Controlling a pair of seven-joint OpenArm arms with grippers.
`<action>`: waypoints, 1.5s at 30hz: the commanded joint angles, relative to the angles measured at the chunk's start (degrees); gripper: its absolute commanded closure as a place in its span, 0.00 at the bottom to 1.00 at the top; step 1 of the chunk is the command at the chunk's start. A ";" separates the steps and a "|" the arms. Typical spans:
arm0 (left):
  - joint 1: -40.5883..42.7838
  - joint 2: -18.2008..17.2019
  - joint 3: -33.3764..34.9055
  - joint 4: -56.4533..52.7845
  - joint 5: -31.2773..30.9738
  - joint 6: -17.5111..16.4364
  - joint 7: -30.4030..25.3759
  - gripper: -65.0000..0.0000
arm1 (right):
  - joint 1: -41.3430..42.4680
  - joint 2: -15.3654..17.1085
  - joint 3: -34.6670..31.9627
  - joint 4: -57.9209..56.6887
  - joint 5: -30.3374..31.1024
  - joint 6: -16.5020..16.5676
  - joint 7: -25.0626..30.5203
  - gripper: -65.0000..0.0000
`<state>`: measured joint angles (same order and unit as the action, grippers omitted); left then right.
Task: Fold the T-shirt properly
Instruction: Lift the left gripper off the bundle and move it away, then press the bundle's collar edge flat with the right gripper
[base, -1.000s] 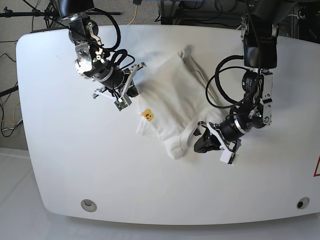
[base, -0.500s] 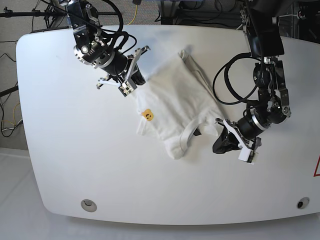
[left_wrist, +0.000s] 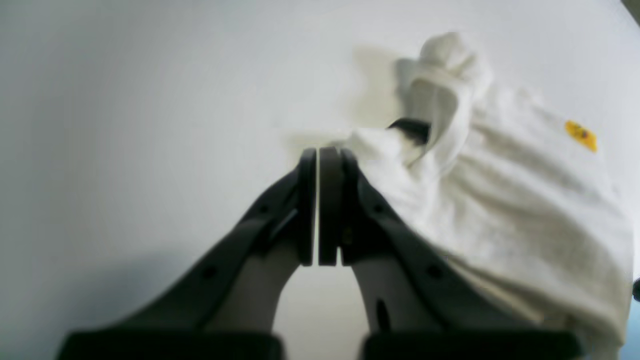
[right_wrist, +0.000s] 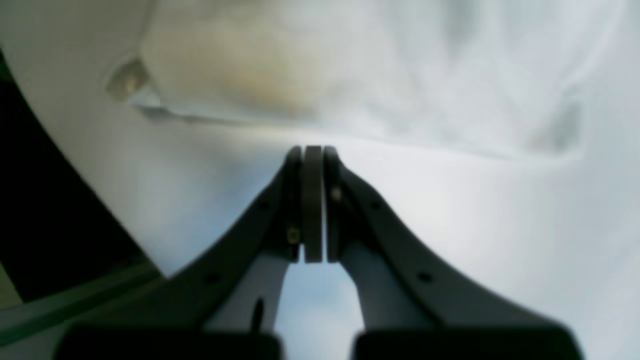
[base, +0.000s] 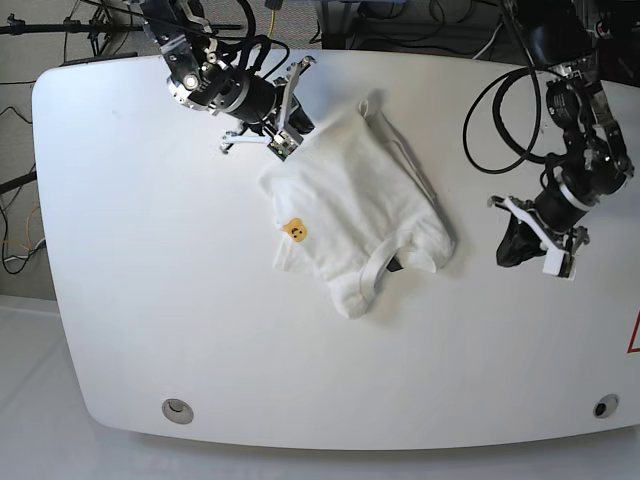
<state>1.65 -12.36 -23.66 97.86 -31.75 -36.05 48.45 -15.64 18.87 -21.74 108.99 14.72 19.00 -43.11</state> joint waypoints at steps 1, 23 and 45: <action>1.47 -1.13 -2.67 2.93 -1.26 -0.65 -0.67 1.00 | 1.53 0.07 -1.34 -0.11 0.09 -0.24 1.31 1.00; 13.95 -4.48 -22.80 4.95 -1.62 -1.09 0.39 1.00 | 17.70 -8.63 -16.20 -16.11 0.09 -0.50 1.31 1.00; 17.91 -4.30 -26.76 4.86 -1.35 -3.95 0.39 1.00 | 30.36 -16.63 -16.29 -30.26 0.00 -0.15 1.75 1.00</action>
<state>19.22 -15.62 -50.00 101.71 -32.03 -39.92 50.13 12.93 3.20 -38.26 78.85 14.35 18.46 -42.48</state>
